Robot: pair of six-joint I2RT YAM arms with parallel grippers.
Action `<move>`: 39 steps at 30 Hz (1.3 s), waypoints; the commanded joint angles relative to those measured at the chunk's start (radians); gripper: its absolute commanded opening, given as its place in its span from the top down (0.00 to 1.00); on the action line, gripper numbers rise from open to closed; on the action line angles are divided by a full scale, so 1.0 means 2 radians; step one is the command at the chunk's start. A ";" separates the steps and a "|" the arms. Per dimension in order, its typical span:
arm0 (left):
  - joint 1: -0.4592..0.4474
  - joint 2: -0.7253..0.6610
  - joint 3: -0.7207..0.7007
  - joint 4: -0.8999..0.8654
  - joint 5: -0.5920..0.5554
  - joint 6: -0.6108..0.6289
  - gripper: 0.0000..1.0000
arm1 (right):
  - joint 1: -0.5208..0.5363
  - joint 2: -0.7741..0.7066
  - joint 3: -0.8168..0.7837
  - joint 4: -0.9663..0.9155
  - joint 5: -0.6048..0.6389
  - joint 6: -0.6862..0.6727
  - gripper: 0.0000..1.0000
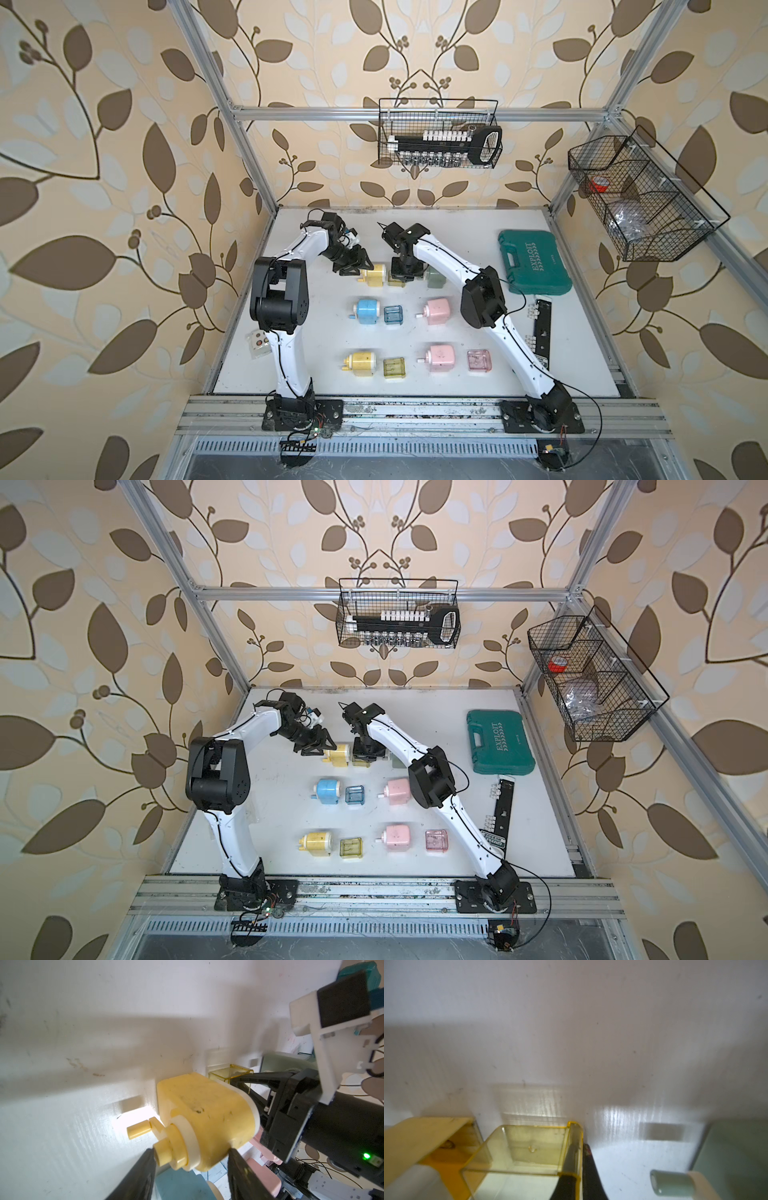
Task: Put the tray back into the pencil sharpener
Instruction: Close the container of the pencil sharpener.
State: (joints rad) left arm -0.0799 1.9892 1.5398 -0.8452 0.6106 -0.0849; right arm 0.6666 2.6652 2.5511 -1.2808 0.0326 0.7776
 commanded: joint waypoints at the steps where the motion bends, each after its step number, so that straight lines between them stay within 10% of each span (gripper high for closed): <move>1: -0.010 0.009 0.008 -0.013 -0.008 0.006 0.44 | 0.003 0.014 0.016 -0.004 -0.005 0.000 0.92; 39: -0.013 0.013 0.009 -0.015 -0.009 0.008 0.44 | 0.010 -0.019 -0.009 0.066 -0.033 -0.023 0.97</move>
State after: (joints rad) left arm -0.0929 1.9923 1.5421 -0.8459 0.6128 -0.0841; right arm 0.6800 2.6652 2.5500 -1.1923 -0.0055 0.7521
